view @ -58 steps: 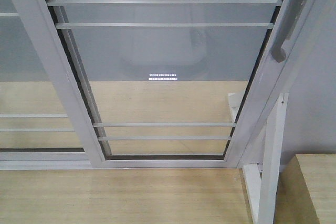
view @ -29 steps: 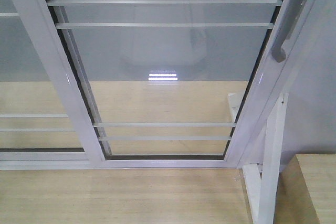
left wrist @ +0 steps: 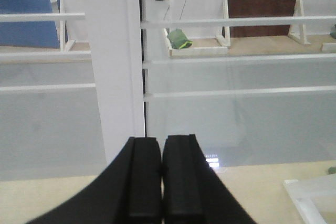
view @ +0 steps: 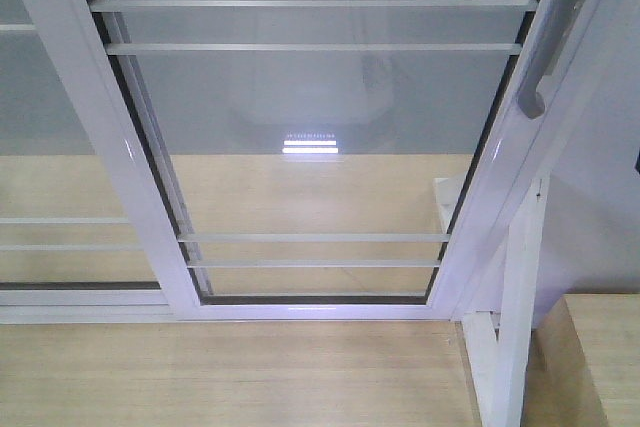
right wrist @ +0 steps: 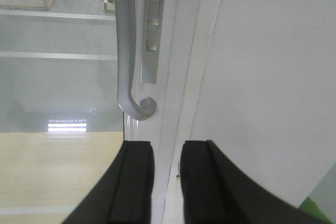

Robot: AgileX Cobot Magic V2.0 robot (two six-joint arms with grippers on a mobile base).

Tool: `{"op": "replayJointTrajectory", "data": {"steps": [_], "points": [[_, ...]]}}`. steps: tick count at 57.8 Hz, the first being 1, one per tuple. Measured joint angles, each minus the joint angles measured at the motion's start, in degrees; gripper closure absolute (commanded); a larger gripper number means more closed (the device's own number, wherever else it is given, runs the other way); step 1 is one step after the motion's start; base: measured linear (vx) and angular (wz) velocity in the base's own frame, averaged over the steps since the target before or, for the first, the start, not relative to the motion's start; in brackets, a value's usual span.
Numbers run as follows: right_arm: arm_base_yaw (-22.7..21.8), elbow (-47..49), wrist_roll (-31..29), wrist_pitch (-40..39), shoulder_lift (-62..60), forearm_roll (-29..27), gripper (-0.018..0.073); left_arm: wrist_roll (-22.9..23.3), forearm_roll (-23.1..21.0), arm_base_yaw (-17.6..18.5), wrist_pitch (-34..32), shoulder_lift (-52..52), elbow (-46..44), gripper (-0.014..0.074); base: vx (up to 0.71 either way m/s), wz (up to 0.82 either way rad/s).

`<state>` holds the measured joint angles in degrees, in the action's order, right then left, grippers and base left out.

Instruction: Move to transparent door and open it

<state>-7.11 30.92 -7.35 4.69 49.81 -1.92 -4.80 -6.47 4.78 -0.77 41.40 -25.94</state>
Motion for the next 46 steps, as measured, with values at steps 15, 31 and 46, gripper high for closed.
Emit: {"op": "replayJointTrajectory", "data": {"steps": [15, 31, 46], "points": [[0.8, 0.0, 0.8, -5.6, 8.5, -2.4, 0.0194, 1.7, 0.0, 0.0, -0.2, 3.2, 0.0, 0.0207, 0.00, 0.00], [7.2, 0.0, 1.2, -18.7, 19.3, 0.4, 0.0194, 1.9, 0.0, 0.0, -0.3, 5.4, 0.0, 0.0207, 0.00, 0.00], [7.3, 5.8, 1.5, -25.3, 29.8, -2.6, 0.0194, 1.9, 0.0, 0.0, -0.3, 5.4, 0.0, 0.0207, 0.00, 0.00]]}}
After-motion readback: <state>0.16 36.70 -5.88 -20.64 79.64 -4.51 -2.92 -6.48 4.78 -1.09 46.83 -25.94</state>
